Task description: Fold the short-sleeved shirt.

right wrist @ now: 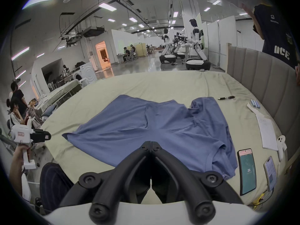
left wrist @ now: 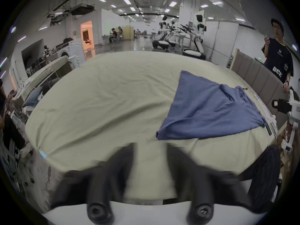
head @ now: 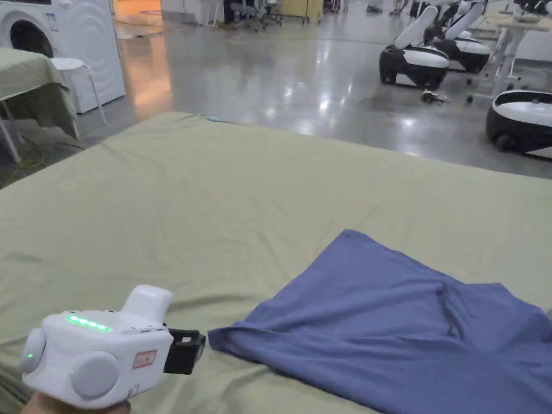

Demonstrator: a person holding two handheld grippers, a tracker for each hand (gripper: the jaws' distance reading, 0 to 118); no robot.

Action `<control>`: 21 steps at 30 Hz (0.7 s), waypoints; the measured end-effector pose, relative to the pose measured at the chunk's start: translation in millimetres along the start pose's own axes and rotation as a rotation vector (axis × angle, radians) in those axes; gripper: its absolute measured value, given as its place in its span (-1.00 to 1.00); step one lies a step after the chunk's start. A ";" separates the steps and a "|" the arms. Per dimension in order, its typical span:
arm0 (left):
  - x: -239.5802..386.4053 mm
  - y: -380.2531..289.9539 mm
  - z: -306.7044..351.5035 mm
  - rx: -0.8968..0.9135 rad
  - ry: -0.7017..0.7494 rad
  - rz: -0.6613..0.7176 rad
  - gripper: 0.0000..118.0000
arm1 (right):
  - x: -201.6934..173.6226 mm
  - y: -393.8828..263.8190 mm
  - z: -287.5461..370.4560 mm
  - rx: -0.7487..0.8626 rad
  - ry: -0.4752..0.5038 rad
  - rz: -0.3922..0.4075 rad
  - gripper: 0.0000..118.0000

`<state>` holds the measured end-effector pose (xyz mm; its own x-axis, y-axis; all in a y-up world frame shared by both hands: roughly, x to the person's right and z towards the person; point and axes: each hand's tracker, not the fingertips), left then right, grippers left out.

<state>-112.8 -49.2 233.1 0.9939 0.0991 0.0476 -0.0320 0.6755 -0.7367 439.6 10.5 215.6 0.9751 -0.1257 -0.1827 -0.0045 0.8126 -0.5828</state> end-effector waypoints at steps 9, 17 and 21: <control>31.7 28.6 -77.8 -0.104 -0.095 -0.144 -0.57 | 14.9 5.4 -6.3 -0.049 -0.051 -0.003 -1.00; 32.0 44.8 -94.7 -0.096 -0.110 -0.147 -0.93 | 82.3 60.7 -90.7 -0.106 -0.122 -0.017 -1.00; 36.2 55.7 -81.4 -0.082 -0.109 -0.124 -0.93 | 106.4 102.1 -175.2 -0.139 -0.150 0.007 -0.47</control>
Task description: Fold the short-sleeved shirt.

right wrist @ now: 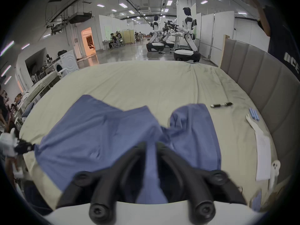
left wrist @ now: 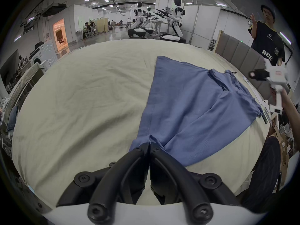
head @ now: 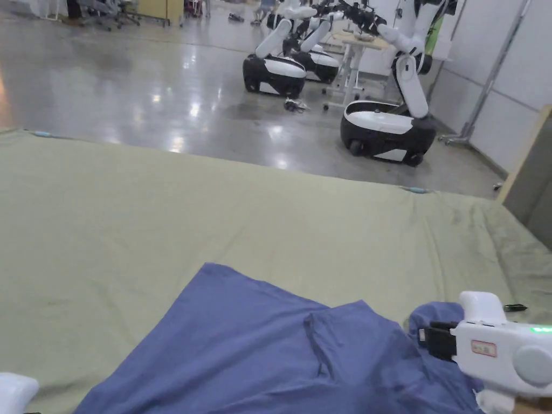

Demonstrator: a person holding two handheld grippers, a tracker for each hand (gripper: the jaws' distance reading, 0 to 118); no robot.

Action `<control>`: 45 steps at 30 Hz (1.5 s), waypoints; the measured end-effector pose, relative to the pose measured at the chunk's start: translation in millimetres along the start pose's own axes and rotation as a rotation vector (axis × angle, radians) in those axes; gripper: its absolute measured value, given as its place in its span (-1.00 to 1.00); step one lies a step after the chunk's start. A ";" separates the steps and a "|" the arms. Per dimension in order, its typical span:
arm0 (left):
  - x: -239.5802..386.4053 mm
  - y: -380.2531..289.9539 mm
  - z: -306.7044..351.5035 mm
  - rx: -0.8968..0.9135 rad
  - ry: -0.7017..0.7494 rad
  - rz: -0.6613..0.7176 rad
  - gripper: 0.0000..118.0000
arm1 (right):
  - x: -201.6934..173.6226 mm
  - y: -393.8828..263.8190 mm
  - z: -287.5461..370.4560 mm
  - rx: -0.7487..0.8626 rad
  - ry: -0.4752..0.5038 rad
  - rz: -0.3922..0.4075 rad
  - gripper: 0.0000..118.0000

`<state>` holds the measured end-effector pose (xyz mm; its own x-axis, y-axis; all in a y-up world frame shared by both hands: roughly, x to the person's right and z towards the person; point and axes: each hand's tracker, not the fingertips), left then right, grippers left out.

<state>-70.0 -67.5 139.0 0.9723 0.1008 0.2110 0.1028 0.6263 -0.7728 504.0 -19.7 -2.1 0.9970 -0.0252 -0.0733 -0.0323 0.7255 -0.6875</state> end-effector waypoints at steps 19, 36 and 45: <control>-11.1 34.1 -8.4 -0.008 0.060 0.014 -0.93 | -34.0 38.8 -157.7 -0.224 -0.089 0.042 -0.99; -0.6 160.6 68.3 0.394 0.045 0.104 -0.93 | 3.3 170.9 133.3 0.224 -0.025 0.000 -0.99; 31.1 289.0 153.3 0.588 0.133 0.041 -0.93 | 36.0 266.7 267.6 0.457 -0.101 -0.057 -0.99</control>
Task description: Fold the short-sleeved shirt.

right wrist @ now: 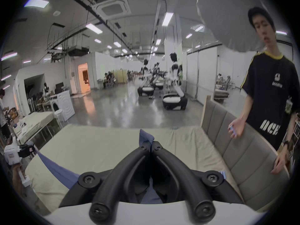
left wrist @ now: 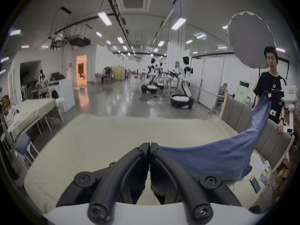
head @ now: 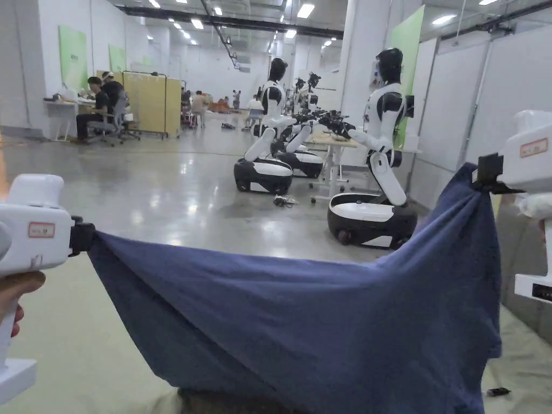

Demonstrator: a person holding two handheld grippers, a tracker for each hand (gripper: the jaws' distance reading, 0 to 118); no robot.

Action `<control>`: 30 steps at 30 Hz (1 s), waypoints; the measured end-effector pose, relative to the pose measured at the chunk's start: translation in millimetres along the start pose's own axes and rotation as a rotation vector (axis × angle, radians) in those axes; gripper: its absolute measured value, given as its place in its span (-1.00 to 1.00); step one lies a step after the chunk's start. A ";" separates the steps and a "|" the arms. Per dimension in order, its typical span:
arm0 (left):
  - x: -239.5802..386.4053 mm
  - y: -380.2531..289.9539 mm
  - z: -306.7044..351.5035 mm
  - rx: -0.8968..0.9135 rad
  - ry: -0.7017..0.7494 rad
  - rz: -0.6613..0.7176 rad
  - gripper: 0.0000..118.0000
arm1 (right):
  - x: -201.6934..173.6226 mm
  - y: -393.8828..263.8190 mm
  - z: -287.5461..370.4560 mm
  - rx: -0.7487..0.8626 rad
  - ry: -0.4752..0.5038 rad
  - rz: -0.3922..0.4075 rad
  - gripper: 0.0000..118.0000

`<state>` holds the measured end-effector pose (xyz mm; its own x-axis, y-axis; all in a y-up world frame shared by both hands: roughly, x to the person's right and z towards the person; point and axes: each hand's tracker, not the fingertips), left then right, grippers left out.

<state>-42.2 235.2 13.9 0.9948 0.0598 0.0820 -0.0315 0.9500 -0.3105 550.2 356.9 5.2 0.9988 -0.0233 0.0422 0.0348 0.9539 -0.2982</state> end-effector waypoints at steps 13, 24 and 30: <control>15.7 162.5 -25.7 0.119 0.150 -0.033 -0.93 | -8.1 145.5 20.9 0.218 -0.017 -0.002 -0.99; 6.2 156.6 -64.9 0.105 0.224 -0.039 -0.93 | -20.0 128.3 -21.0 0.212 0.010 0.002 -0.99; -3.0 96.4 -95.9 0.046 0.246 -0.037 -0.93 | -18.2 73.1 -59.7 0.121 0.037 -0.039 -0.99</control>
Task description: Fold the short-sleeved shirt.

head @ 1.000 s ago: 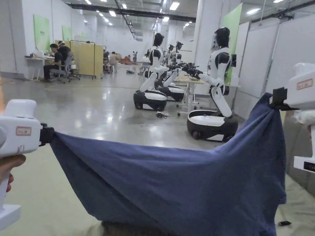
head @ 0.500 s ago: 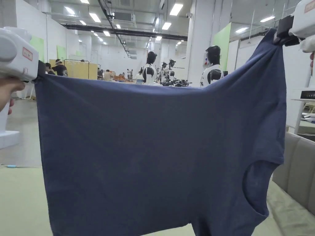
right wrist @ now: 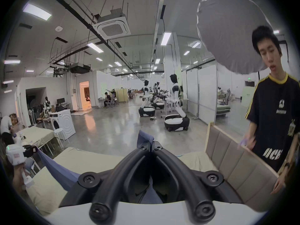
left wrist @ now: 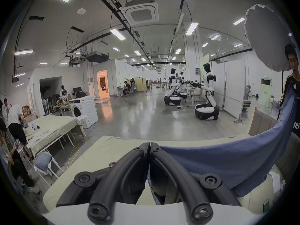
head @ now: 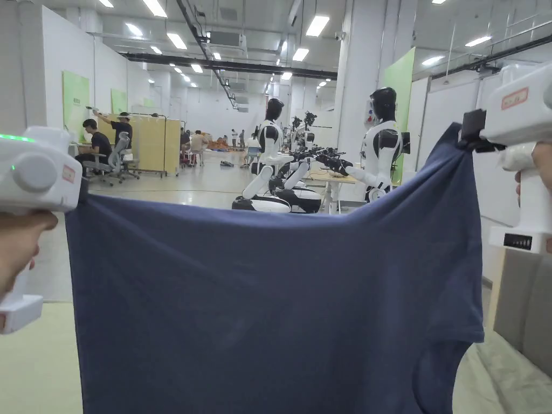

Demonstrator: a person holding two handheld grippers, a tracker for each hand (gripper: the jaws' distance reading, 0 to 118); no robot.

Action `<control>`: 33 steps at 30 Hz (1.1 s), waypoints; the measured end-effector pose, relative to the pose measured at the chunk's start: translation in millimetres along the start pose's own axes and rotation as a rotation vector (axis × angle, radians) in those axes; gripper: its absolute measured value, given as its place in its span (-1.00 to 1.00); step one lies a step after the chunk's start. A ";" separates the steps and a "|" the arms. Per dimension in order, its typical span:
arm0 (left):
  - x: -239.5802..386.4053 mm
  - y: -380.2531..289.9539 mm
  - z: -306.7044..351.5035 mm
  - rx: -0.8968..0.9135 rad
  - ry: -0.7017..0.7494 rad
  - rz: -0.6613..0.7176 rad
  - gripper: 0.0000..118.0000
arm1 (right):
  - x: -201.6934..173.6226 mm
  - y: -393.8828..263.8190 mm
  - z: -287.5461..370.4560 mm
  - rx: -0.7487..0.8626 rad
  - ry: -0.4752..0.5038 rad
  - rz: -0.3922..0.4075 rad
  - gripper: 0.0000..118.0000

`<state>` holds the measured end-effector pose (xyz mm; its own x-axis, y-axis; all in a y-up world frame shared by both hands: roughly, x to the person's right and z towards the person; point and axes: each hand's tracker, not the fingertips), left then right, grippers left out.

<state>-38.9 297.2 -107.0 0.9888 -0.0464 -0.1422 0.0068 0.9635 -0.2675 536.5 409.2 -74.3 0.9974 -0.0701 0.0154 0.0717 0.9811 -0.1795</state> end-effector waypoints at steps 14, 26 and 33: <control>-19.1 -113.7 95.2 -0.102 -0.045 -0.043 -0.93 | 19.4 -95.8 107.6 -0.073 0.104 0.008 -0.99; -43.1 -351.1 232.1 -0.445 -0.169 -0.148 -0.93 | 42.1 -392.0 227.6 -0.470 0.186 -0.006 -0.99; -70.4 -454.7 226.8 -0.637 -0.170 -0.103 -0.93 | 60.9 -548.0 228.2 -0.746 0.050 -0.110 -0.98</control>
<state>-77.7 -77.8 240.8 0.9979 -0.0370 0.0527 0.0643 0.6096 -0.7901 557.4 -91.6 249.5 0.9821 -0.1861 0.0307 0.1362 0.5871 -0.7980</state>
